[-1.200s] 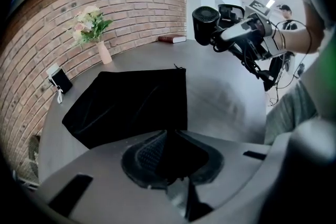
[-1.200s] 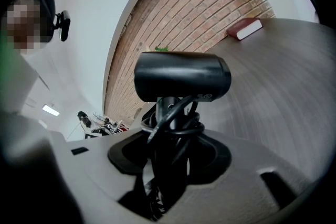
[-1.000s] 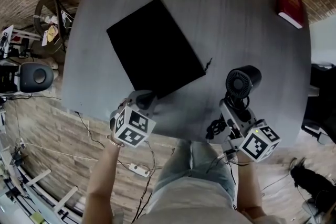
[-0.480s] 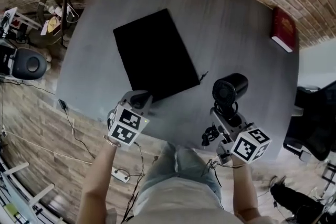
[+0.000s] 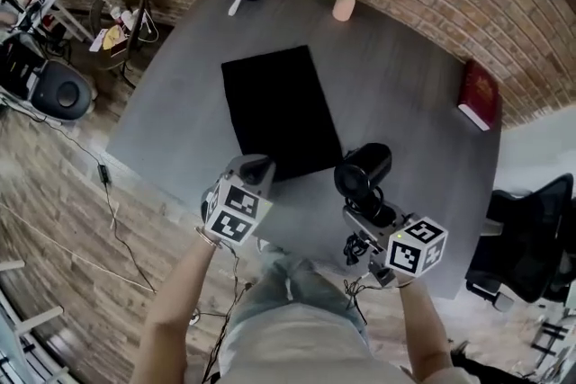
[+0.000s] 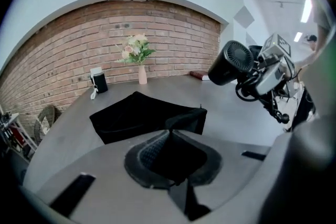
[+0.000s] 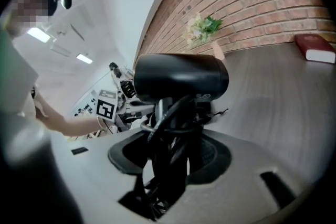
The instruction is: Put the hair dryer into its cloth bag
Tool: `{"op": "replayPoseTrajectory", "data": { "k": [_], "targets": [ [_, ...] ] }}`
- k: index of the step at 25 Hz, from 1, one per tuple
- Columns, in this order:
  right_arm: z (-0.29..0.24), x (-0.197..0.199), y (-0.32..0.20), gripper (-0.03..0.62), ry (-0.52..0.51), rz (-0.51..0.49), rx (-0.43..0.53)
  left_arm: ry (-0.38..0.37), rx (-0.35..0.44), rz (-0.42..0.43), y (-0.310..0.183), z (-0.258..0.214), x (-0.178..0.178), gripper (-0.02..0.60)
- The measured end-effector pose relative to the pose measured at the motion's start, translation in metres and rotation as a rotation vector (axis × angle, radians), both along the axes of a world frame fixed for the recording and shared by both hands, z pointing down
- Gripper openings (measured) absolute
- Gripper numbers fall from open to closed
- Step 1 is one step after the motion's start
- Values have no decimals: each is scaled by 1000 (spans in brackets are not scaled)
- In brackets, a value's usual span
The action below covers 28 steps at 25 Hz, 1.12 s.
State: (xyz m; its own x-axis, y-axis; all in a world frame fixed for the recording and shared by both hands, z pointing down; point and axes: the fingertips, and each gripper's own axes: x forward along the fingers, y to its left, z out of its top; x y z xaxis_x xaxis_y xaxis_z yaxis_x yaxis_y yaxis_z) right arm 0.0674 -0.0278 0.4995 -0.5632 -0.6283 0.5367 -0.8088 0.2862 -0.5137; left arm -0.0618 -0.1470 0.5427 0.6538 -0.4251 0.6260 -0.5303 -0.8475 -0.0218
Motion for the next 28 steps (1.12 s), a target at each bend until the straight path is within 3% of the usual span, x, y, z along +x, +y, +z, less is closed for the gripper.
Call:
{"op": "replayPoseTrajectory", "data": {
  "k": [6,10,22,28],
  "targets": [
    [6,-28,7,179,82,-239,-28,74,41,-48,-5,-19,4,15],
    [16,-45,16,179,104,-343,-59,95,47,-58,-2,-21,0,15],
    [54,-70,33,179,145,-575,-168,133,87,-52,0,-32,1,15],
    [72,-72,23,179,197,-601,-223,168,104,-34,7,-32,2,15]
  ]
}}
